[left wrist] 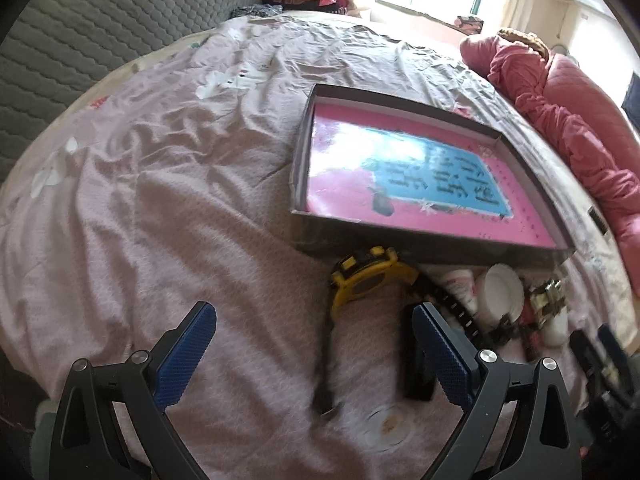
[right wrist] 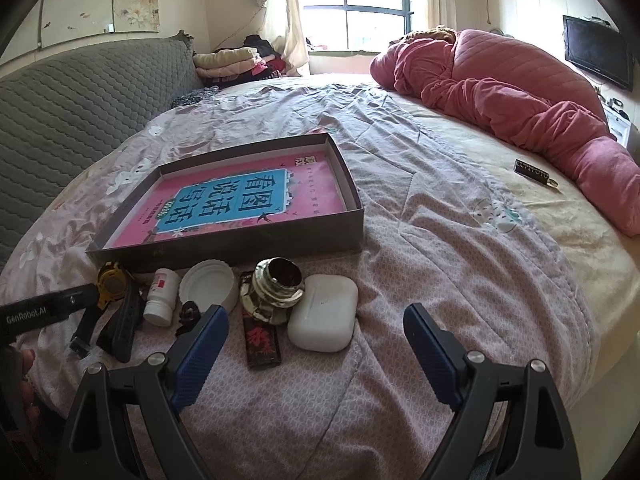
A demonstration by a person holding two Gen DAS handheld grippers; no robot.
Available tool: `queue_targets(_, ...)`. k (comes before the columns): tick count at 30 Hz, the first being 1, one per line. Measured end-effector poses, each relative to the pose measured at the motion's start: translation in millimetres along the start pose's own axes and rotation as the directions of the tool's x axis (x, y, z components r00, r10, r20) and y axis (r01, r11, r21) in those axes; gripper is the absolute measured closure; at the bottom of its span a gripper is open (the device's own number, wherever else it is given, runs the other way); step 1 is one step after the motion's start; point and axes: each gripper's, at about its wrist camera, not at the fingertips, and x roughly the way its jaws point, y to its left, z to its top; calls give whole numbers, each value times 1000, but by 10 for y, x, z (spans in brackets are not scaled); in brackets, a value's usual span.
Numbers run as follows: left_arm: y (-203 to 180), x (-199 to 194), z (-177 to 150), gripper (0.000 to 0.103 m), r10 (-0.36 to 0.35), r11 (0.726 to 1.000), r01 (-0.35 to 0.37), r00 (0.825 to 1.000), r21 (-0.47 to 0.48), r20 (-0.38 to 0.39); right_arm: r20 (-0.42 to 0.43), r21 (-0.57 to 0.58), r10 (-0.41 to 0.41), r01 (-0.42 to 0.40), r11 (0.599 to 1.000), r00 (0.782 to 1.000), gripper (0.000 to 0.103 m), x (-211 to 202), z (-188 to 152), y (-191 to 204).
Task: Organize rigid objects
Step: 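Reach left gripper to the yellow-black watch while right gripper reaches toward the gold metal knob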
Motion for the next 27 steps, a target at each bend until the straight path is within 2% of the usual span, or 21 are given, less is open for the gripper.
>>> queue_targets(4, -84, 62, 96, 4, -35, 998, 35, 999, -46, -18, -9, 6, 2, -1, 1000, 1000, 14, 45, 2, -28)
queue_targets(10, -66, 169, 97, 4, 16, 1000, -17, 999, -15, -45, -14, 18, 7, -7, 1000, 1000, 14, 79, 29, -57)
queue_targets(18, -4, 330, 137, 6, -78, 996, 80, 995, 31, -64, -19, 38, 14, -13, 999, 1000, 14, 143, 71, -94)
queue_targets(21, -65, 403, 173, 19, -109, 991, 115, 991, 71, -79, -23, 46, 14, -13, 999, 1000, 14, 158, 74, -113)
queue_targets(23, -116, 465, 192, 39, -117, 986, 127, 988, 108, -99, -26, 51, 14, -13, 999, 1000, 14, 164, 72, -125)
queue_targets(27, -209, 535, 181, 51, -126, 973, 147, 984, 178, -124, -29, 51, 19, -18, 999, 999, 14, 178, 77, -126)
